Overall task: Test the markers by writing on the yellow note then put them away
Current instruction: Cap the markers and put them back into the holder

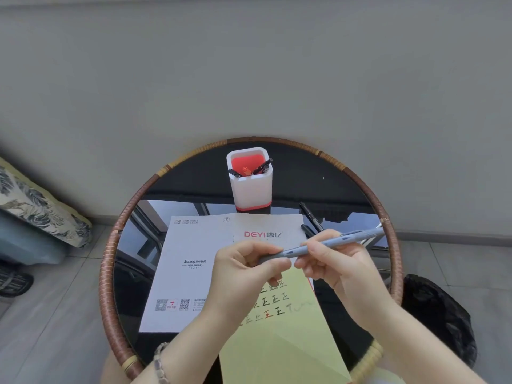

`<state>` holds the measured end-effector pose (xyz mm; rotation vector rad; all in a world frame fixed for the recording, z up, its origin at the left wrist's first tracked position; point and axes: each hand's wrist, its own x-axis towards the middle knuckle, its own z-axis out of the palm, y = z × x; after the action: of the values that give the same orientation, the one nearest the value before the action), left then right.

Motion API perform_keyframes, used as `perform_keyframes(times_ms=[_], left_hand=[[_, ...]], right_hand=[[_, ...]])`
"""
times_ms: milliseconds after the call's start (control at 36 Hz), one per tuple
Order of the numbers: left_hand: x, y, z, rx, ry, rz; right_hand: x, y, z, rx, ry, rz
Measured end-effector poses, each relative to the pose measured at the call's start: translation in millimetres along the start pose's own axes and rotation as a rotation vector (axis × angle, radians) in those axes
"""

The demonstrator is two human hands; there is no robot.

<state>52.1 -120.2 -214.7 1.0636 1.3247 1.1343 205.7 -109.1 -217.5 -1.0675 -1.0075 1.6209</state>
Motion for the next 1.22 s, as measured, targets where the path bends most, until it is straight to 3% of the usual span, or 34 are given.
perform_keyframes(times_ms=[111,306,361,500,639,861,973,1084,1223], left_hand=[[8,-6,-5,0.209,-0.126,-0.084],[26,-10,-12,0.311,-0.038,-0.085],[32,-10,-16,0.385,-0.049,-0.104],[40,-6,-32,0.430,-0.065,-0.206],[39,-6,-41,0.477,-0.059,-0.232],[36,-3,-41,0.496,-0.057,-0.226],[35,-5,-38,0.509,-0.074,-0.215],[36,-11,-32,0.492,-0.084,-0.229],[37,-20,-21,0.487,-0.107,-0.250]], right_hand=[[7,8,-2,-0.134,0.055,0.097],[19,2,1,0.012,0.282,0.027],[20,-5,2,-0.097,0.350,-0.097],[29,-35,3,-0.309,0.519,-0.606],[68,-54,18,-0.511,0.412,-0.709],[133,-34,35,-1.041,0.235,-0.554],[134,-35,28,-1.063,0.169,-0.491],[118,-30,-1,-1.059,0.231,-0.465],[100,-5,-54,-1.264,0.311,-0.095]])
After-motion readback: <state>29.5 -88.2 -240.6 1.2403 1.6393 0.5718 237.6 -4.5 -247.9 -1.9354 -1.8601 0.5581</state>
